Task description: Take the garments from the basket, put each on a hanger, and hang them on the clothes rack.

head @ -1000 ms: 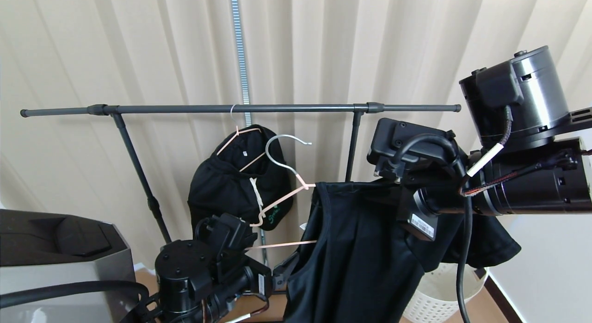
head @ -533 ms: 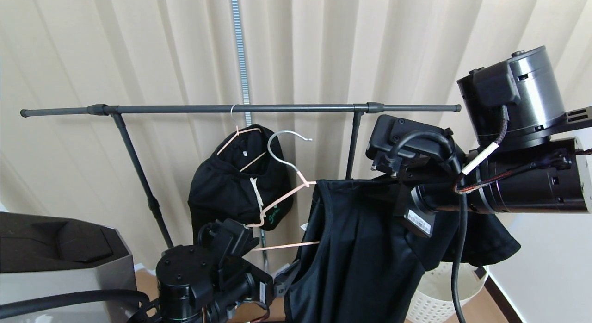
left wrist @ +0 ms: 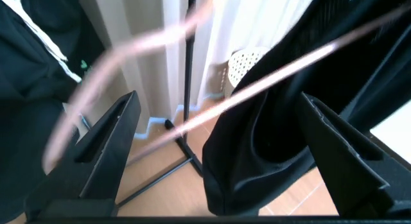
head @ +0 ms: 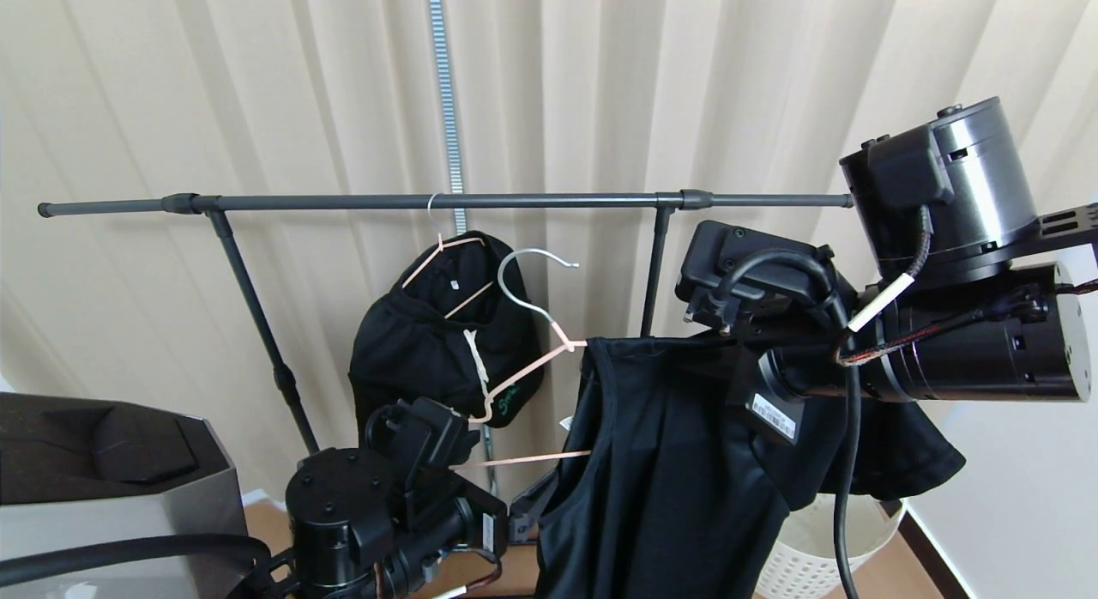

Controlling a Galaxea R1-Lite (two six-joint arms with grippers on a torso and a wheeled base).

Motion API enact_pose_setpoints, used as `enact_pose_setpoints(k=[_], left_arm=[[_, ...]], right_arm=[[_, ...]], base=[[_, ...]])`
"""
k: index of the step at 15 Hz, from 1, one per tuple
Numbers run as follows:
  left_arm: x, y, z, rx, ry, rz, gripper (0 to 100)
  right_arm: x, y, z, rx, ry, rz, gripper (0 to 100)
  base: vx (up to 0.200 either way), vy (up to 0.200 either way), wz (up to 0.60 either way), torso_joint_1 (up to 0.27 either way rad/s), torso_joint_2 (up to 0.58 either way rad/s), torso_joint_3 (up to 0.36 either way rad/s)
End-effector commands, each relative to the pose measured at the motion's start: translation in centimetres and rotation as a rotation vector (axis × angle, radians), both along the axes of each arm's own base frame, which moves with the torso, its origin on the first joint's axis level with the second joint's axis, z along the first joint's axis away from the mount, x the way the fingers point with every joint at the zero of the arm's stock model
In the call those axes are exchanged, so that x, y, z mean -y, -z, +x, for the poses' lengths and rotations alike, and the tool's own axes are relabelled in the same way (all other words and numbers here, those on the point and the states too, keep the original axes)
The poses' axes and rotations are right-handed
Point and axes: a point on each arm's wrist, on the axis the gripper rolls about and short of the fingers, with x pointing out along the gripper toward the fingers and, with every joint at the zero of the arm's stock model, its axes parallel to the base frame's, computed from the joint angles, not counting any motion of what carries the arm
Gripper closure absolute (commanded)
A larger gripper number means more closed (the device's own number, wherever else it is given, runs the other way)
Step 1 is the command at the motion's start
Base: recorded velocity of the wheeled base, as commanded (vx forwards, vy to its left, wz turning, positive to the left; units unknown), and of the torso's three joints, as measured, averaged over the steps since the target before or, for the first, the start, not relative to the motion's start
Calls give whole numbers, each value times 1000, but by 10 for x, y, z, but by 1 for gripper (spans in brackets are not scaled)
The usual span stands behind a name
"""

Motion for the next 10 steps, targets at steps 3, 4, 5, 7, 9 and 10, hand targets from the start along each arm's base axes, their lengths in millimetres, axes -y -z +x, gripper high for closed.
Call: enact_pose_setpoints(k=[3,4,5,7,9,10], left_arm=[[0,-10,-8,23,20,-21,0],[0,-10,-8,23,20,-21,0],[-1,-8,-9,16,21,-7,0],[-1,-7,-10,14,22,-1,0],[0,-5,-9,9,21,5,0],[0,-4,-9,8,21,9,0]], right_arm=[[-1,1,1,0,0,-2,100],[-1,1,1,0,0,-2,100],[0,-2,1,12,1,11,100],[1,-2,1,14,8,14,100],[2,-4,0,10,16,27,100],[2,-4,1,6,23,38,100]], base=[[0,0,0,0,0,0],[0,0,0,0,0,0],[0,0,0,0,0,0],[0,0,0,0,0,0],[0,0,0,0,0,0],[0,0,0,0,0,0]])
